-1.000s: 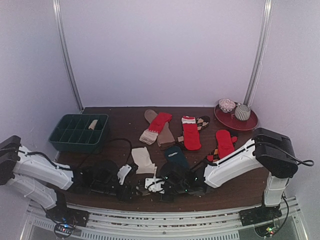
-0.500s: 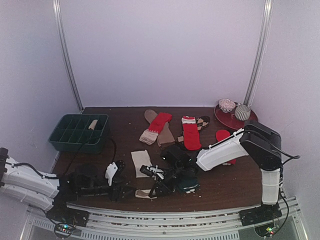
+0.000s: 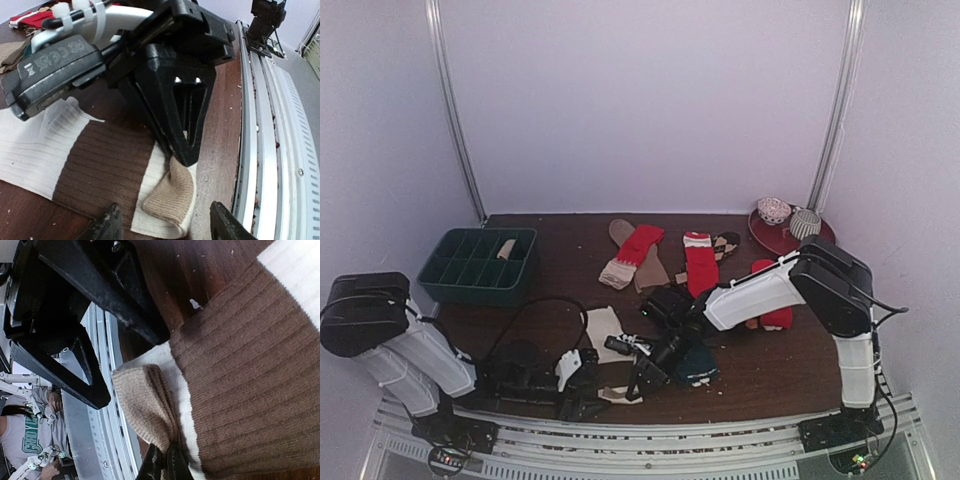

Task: Roll the socks
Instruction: Roll a pair of socks at the center of the board.

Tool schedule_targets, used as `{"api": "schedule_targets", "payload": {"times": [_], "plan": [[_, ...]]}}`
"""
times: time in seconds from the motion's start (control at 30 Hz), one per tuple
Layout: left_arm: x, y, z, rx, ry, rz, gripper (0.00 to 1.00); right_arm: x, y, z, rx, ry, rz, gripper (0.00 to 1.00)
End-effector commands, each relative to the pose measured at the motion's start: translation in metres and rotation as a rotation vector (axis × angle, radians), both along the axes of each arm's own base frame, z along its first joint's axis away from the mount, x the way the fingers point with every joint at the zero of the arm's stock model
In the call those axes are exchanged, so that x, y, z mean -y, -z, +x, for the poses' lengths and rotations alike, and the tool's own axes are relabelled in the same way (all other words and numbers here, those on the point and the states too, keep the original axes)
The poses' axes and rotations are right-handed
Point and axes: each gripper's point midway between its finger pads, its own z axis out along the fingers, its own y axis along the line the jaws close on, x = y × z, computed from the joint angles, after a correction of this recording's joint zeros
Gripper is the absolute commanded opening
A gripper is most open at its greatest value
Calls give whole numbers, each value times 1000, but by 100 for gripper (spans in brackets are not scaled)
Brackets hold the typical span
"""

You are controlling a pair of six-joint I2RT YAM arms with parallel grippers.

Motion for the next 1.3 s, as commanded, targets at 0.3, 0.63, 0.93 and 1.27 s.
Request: {"api": "schedule_targets", "payload": {"times": [0.3, 0.63, 0.93, 1.27], "plan": [[27, -39, -14, 122, 81, -145, 59, 61, 70, -12, -66, 49, -341, 0], [38, 8, -12, 26, 62, -28, 56, 62, 69, -11, -62, 55, -337, 0], [12, 30, -11, -34, -24, 11, 44, 68, 68, -14, -59, 58, -340, 0], [8, 50, -14, -125, -51, 72, 0, 58, 61, -8, -36, 79, -297, 4]]}}
